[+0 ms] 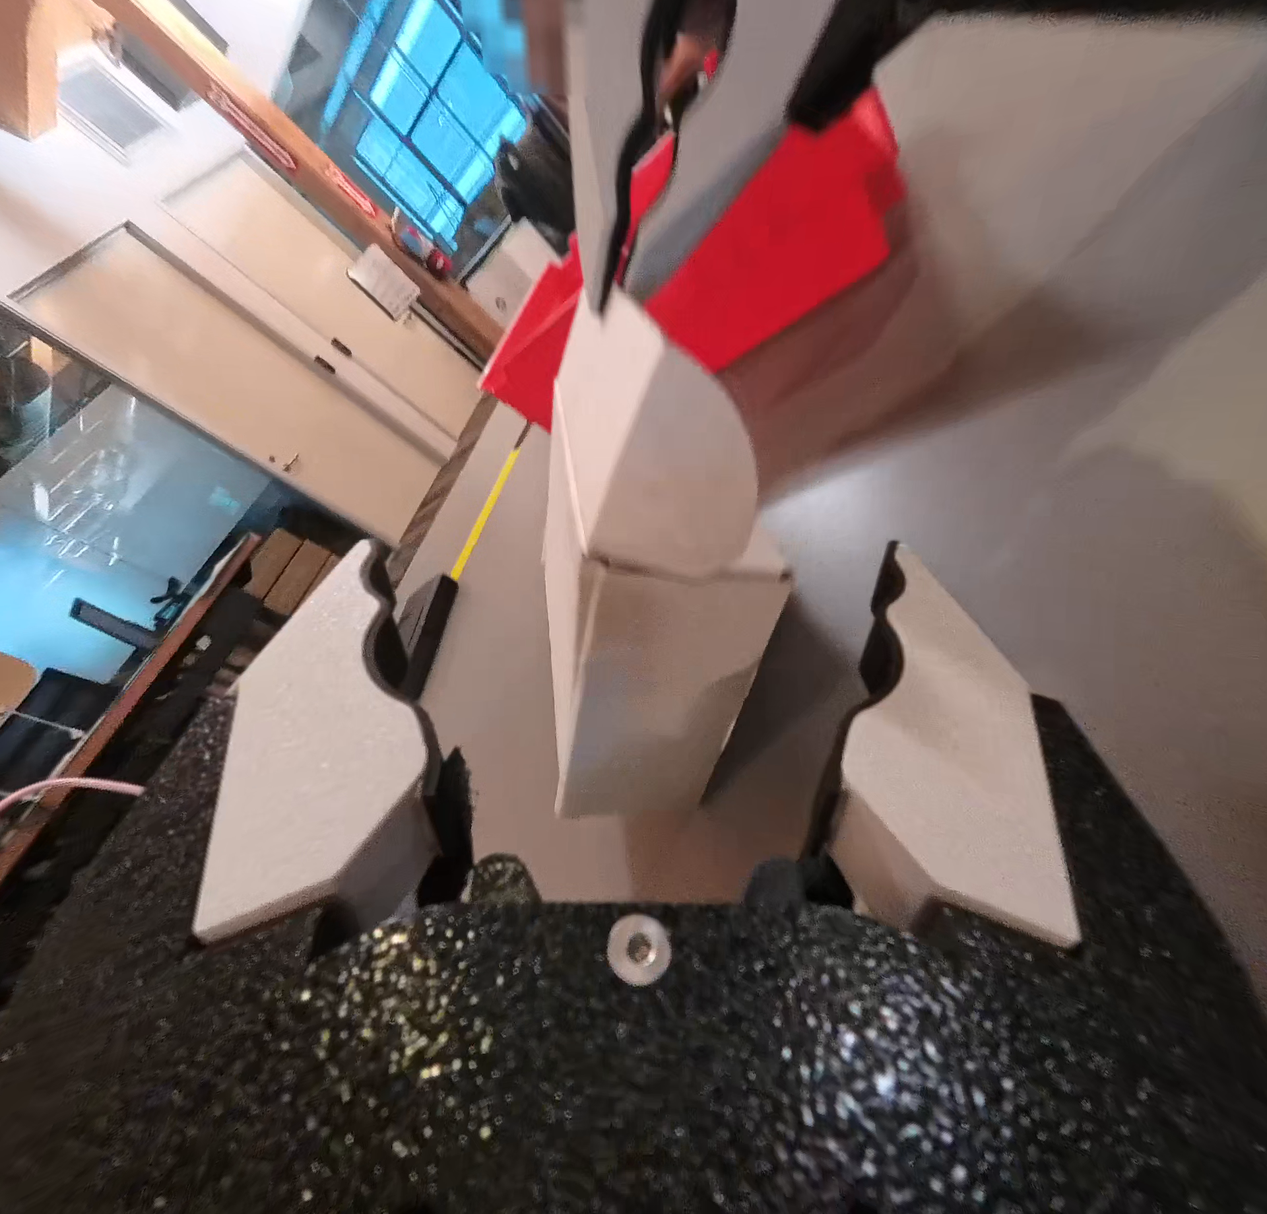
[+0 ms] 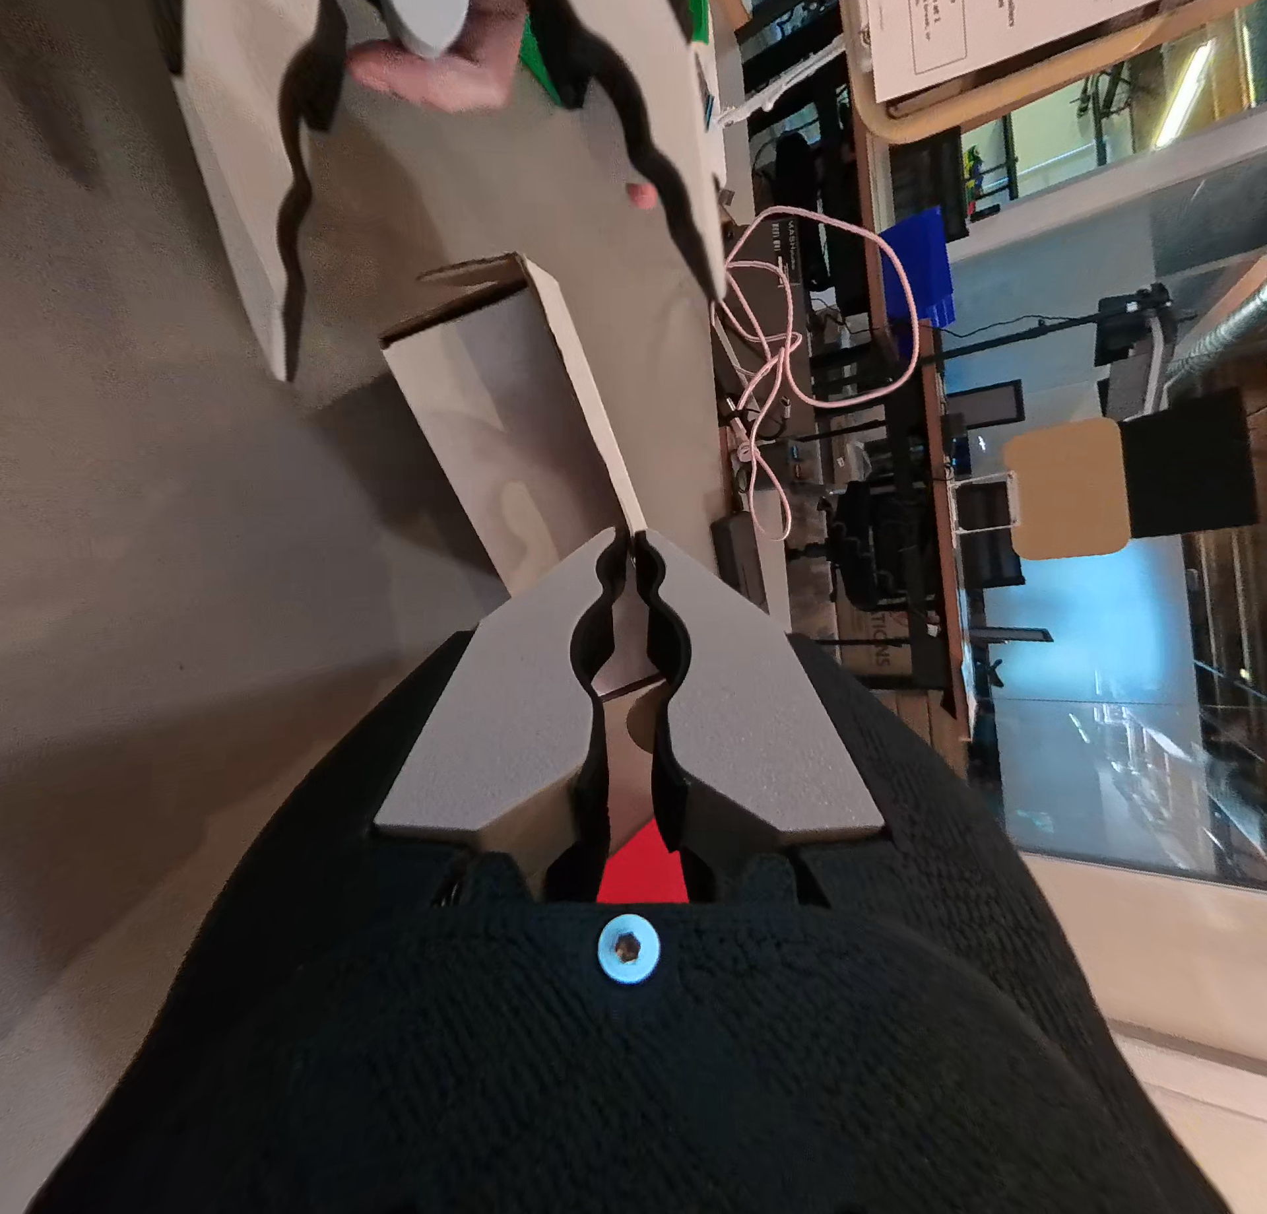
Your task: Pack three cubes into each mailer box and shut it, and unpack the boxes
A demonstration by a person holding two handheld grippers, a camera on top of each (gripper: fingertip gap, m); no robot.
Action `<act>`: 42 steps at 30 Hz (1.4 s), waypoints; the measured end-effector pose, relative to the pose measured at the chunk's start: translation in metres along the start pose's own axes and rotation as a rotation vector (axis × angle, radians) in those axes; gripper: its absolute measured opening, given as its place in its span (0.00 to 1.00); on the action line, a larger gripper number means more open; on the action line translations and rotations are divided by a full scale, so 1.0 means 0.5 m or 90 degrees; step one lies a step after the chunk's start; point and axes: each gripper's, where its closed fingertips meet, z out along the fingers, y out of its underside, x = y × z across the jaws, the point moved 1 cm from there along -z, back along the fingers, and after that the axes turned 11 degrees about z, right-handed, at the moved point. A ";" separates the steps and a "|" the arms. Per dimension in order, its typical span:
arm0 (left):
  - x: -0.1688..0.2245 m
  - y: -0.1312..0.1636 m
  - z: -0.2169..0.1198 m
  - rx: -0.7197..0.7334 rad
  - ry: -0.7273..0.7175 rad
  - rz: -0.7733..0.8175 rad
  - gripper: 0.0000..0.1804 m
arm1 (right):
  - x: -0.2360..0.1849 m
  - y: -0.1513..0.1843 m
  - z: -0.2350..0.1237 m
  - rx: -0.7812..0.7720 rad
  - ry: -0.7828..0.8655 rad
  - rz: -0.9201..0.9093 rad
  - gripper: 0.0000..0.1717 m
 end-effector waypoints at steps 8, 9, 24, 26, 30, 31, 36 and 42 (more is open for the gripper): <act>-0.047 -0.040 0.018 -0.083 -0.146 0.069 0.62 | -0.009 -0.020 0.012 0.005 -0.031 0.083 0.01; -0.042 -0.036 0.020 -0.101 -0.145 0.100 0.53 | -0.008 -0.020 0.012 0.005 -0.029 0.082 0.00; -0.073 0.003 0.021 -0.154 -0.174 -0.061 0.01 | -0.088 -0.053 -0.009 0.108 -0.222 0.100 0.27; -0.087 0.007 0.014 -0.149 -0.167 -0.139 0.01 | -0.101 -0.030 0.021 0.052 -0.218 0.099 0.42; -0.086 0.007 0.009 -0.140 -0.130 -0.198 0.01 | -0.110 -0.008 0.075 -0.011 -0.164 0.050 0.63; -0.084 0.006 0.010 -0.141 -0.125 -0.193 0.01 | -0.114 -0.008 0.084 -0.012 -0.160 0.044 0.63; -0.081 -0.016 0.006 -0.126 -0.117 -0.155 0.01 | -0.104 0.022 0.113 -0.070 -0.103 0.003 0.64; -0.159 -0.042 -0.050 -0.104 -0.278 -0.087 0.01 | -0.134 0.060 0.105 -0.122 -0.181 -0.003 0.21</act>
